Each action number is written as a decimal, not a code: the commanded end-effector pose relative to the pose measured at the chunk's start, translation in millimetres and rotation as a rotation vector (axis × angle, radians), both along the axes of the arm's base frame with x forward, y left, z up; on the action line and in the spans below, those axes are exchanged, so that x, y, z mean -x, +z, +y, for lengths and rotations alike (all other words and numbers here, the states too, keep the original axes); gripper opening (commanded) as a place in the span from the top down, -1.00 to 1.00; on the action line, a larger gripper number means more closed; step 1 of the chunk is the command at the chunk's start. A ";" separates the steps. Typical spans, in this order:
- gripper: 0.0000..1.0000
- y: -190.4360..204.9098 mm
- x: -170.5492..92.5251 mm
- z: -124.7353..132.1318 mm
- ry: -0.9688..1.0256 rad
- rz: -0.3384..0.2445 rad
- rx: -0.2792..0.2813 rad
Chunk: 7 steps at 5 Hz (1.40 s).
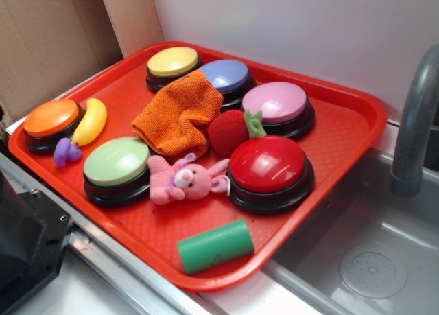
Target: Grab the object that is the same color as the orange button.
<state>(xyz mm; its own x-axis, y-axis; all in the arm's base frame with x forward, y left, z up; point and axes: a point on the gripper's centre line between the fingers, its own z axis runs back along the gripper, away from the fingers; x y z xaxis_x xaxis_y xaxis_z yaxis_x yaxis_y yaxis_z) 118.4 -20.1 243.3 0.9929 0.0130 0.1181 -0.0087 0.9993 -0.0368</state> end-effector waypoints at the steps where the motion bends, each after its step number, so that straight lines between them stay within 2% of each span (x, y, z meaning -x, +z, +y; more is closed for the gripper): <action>1: -1.00 0.0 0.0 0.0 0.000 0.000 0.000; 2: -1.00 -17.2 -17.7 7.4 -0.024 -0.084 -0.057; 3: -1.00 -44.5 -38.1 18.3 -0.015 -0.111 -0.097; 4: -1.00 -73.2 -62.7 25.6 -0.018 -0.157 -0.092; 5: -1.00 -100.8 -87.4 28.4 -0.053 -0.239 -0.059; 6: -1.00 -130.2 -103.2 30.9 -0.039 -0.194 -0.110; 7: -1.00 -157.3 -118.1 26.6 -0.059 -0.187 -0.118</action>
<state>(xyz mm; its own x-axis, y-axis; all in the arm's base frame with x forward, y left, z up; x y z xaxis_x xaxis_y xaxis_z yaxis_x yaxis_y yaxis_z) 229.7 9.1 77.7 0.9631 -0.0558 0.2631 0.0352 0.9960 0.0824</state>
